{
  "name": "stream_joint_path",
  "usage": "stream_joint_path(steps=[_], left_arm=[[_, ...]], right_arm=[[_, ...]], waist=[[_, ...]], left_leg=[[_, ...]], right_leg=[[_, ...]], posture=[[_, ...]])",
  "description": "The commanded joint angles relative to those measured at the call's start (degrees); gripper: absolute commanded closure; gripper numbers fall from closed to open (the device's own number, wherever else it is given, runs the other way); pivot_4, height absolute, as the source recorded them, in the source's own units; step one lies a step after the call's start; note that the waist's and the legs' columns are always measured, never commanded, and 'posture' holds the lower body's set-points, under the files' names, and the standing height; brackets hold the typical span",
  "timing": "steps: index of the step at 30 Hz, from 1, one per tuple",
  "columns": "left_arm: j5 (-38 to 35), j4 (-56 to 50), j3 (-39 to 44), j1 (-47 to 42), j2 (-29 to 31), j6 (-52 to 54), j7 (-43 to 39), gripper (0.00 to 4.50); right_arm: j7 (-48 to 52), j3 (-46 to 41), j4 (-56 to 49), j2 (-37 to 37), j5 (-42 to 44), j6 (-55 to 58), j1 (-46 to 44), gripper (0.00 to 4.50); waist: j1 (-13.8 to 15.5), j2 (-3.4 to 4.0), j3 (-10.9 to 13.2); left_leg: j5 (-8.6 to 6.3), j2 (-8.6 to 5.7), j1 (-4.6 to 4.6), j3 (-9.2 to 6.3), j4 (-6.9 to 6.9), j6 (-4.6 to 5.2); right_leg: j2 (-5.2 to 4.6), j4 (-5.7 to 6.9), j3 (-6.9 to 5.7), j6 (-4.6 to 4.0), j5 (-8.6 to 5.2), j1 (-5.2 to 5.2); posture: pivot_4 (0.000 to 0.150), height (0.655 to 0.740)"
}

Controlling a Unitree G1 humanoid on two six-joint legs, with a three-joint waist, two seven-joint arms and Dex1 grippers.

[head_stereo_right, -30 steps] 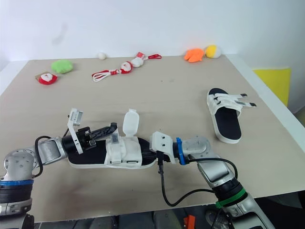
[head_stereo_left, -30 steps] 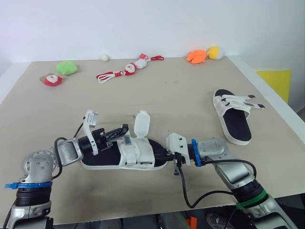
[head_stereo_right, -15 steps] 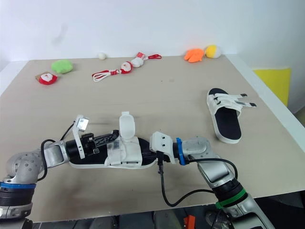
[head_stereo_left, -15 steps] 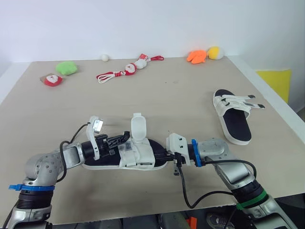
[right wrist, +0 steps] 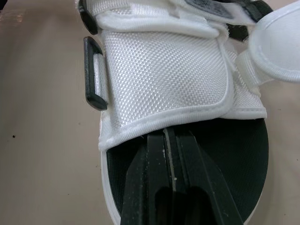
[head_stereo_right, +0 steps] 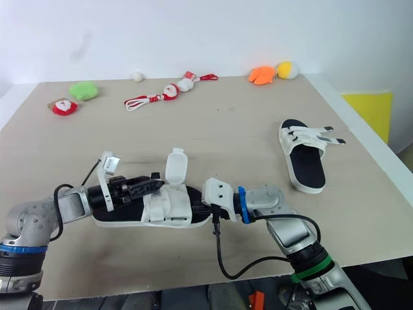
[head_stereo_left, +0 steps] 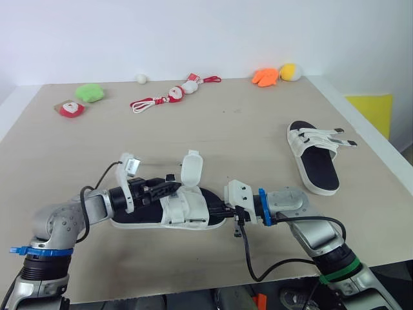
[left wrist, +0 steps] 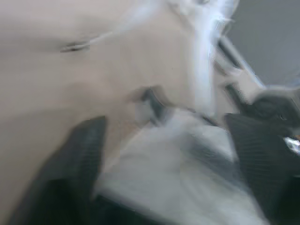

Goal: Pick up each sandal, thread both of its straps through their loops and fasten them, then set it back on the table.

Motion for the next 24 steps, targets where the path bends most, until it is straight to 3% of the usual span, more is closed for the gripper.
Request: stream_joint_path(steps=[1, 10, 12, 16, 19, 24], left_arm=[[0.7, 4.5, 3.9, -2.8, 2.5, 0.1, -1.3, 0.04], [0.4, 14.0, 6.5, -12.1, 3.6, 0.3, -5.3, 0.04], [5.5, 12.6, 5.6, -12.2, 3.0, -7.8, -6.6, 0.04], [20.6, 9.2, -4.1, -10.6, 5.2, -25.3, -14.2, 0.04], [30.7, 13.7, -10.2, -11.2, 5.7, -37.6, -19.0, 0.04], [41.3, 23.0, -16.8, -14.4, 3.3, -52.0, -23.3, 0.04]], right_arm=[[0.1, 1.4, 0.6, -0.3, -1.2, 0.7, 0.9, 4.5], [-0.3, 1.5, 0.0, -0.3, -1.3, 1.0, 1.4, 4.5], [-0.3, 1.5, -0.2, -0.3, -1.3, 1.1, 1.5, 4.5], [-0.2, 1.4, -0.2, -0.5, -1.4, 1.1, 1.7, 4.5], [-0.1, 1.5, 0.1, -0.4, -1.5, 0.8, 1.4, 4.5], [-0.3, 1.5, 0.4, -0.2, -1.6, 0.6, 1.0, 4.5]], waist=[[0.0, 0.0, 0.0], [0.1, -0.04, 0.0], [0.0, -0.04, 0.0], [0.1, -0.04, 0.0], [0.1, -0.04, 0.0], [0.2, -0.04, 0.0]], left_leg=[[0.0, 0.0, -0.05, 0.0, 0.0, 0.0], [-0.05, 0.0, -0.23, -0.07, -0.05, -0.08], [-0.05, 0.0, -0.23, -0.08, -0.06, -0.09], [-0.06, 0.02, -0.22, -0.12, -0.12, -0.09], [-0.06, 0.0, -0.22, -0.1, -0.12, -0.09], [-0.05, 0.0, -0.22, -0.09, -0.11, -0.08]], right_leg=[[0.01, 0.0, 0.0, 0.01, 0.0, -0.05], [0.03, -0.04, -0.04, -0.04, -0.08, -0.14], [0.04, -0.05, -0.04, -0.02, -0.09, -0.14], [0.06, -0.04, -0.07, -0.02, -0.08, -0.15], [0.04, -0.05, -0.05, -0.08, -0.12, -0.11], [0.05, -0.05, -0.06, -0.07, -0.11, -0.13]], posture=[[0.15, 0.74], [0.15, 0.74], [0.15, 0.74], [0.15, 0.74], [0.15, 0.74], [0.15, 0.74]])
